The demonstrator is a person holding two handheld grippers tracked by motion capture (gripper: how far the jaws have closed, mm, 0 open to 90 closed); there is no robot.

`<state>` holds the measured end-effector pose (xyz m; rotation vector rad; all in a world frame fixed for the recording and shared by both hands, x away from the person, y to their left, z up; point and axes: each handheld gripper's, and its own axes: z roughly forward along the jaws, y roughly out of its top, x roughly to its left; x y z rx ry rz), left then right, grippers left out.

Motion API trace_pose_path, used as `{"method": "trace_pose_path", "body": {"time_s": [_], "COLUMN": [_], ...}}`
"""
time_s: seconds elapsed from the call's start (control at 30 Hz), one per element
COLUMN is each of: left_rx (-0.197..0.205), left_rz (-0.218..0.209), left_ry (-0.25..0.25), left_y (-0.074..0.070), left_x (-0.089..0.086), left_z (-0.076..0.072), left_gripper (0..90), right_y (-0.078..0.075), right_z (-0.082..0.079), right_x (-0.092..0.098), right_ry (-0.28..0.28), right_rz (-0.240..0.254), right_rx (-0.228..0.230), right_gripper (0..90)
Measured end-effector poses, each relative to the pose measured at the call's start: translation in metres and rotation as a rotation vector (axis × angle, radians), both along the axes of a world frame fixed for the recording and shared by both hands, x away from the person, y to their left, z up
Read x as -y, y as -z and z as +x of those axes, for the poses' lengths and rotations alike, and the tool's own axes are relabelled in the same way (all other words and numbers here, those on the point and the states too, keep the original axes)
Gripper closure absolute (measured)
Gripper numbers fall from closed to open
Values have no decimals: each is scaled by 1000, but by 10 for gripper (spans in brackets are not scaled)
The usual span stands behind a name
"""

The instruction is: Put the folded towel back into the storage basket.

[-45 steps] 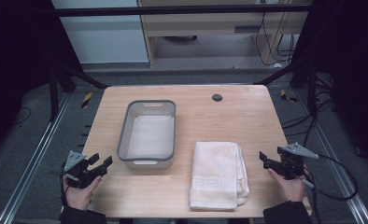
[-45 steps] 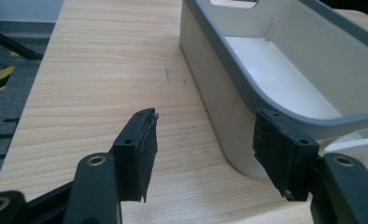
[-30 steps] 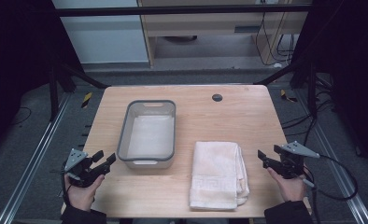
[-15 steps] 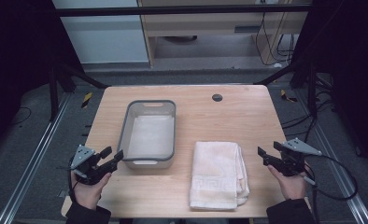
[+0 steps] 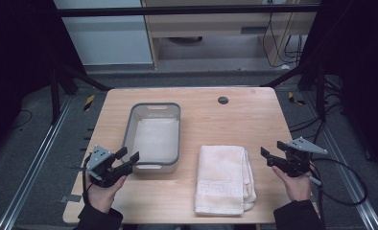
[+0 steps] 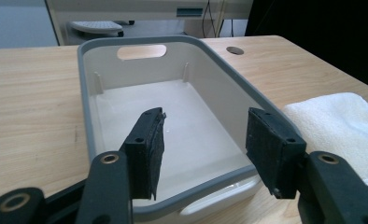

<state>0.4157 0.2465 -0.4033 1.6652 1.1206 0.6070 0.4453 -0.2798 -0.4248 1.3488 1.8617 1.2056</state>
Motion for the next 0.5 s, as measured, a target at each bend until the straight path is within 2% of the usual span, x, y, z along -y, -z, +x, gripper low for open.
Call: {"method": "trace_pose_path", "body": {"time_s": [0.5], "left_rx": [-3], "left_rz": [14], "left_ry": [82], "left_y": [-2], "left_x": [37], "left_z": [0], "left_gripper": [466], "right_y": [-8], "right_z": [10], "right_x": [-14], "right_ry": [-51], "right_rz": [-19], "right_rx": [-5], "right_gripper": [304]}}
